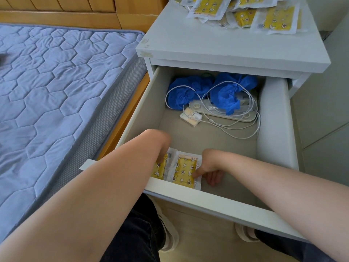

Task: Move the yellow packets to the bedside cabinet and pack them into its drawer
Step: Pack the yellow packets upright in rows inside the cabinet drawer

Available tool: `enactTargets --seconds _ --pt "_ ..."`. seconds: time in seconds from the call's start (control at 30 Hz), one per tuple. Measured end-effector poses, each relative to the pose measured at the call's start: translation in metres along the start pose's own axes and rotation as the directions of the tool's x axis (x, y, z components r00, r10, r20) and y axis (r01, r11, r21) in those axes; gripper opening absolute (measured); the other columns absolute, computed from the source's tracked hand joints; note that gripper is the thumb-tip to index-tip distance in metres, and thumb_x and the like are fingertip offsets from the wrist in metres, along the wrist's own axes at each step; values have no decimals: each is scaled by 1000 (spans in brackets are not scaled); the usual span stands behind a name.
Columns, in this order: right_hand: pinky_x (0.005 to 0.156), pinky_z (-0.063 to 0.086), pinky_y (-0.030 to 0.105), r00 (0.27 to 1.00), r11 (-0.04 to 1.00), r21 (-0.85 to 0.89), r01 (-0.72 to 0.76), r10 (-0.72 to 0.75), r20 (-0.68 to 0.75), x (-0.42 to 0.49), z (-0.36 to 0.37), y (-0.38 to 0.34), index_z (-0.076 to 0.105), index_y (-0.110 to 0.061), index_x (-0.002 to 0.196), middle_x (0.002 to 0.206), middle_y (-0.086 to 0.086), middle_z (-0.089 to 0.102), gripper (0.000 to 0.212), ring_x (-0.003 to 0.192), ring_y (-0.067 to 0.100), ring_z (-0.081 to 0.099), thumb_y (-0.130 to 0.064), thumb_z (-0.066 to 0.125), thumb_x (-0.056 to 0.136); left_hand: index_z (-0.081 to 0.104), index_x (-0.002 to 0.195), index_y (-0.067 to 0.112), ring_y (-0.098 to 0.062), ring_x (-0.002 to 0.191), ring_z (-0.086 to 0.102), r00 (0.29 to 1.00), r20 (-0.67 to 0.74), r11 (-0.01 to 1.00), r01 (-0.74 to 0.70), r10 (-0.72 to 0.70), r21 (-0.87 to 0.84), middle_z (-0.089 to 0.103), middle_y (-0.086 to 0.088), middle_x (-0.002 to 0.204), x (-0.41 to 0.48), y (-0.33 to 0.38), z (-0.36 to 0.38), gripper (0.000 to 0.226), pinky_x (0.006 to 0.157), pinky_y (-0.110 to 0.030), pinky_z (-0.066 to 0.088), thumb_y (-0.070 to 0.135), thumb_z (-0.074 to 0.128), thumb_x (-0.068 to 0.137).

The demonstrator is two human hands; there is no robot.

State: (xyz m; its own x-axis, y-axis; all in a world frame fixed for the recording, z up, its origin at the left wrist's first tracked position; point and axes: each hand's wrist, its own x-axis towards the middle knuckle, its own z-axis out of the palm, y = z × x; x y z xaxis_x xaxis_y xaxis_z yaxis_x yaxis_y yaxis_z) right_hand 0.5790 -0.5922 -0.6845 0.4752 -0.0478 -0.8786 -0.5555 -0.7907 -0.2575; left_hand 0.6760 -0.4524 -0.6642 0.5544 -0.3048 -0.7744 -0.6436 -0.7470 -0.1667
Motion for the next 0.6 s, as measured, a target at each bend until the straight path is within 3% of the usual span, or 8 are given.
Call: enactTargets --seconds 0.1,0.17,0.27,0.6 --pt "65 49 33 939 936 -350 30 -146 -310 -11 -13 1 53 -6 98 97 7 63 50 81 23 61 -48 72 78 57 121 15 -25 102 59 996 -85 998 -46 42 -46 61 -5 115 -2 1 -4 48 85 -33 49 24 77 78" --pt "79 48 35 888 922 -371 115 -263 -379 -8 -12 1 46 -12 124 119 7 53 72 108 27 55 -51 77 71 55 121 15 -24 103 57 987 -137 992 -95 84 -78 60 -5 117 -2 4 -6 48 82 -32 47 23 77 79" --pt "92 46 39 884 879 -441 179 -341 -321 -2 -5 0 39 -15 133 128 9 42 83 119 28 45 -52 77 69 56 123 16 -24 104 57 986 -126 988 -119 107 -98 60 -5 118 -2 6 -7 48 80 -30 46 23 75 80" --pt "84 47 37 871 745 -628 227 -444 -212 1 1 2 43 -13 128 121 8 51 81 111 27 51 -66 66 72 57 122 14 -24 104 58 997 -26 992 -77 75 -100 61 -6 118 1 6 -4 47 80 -31 46 26 75 81"
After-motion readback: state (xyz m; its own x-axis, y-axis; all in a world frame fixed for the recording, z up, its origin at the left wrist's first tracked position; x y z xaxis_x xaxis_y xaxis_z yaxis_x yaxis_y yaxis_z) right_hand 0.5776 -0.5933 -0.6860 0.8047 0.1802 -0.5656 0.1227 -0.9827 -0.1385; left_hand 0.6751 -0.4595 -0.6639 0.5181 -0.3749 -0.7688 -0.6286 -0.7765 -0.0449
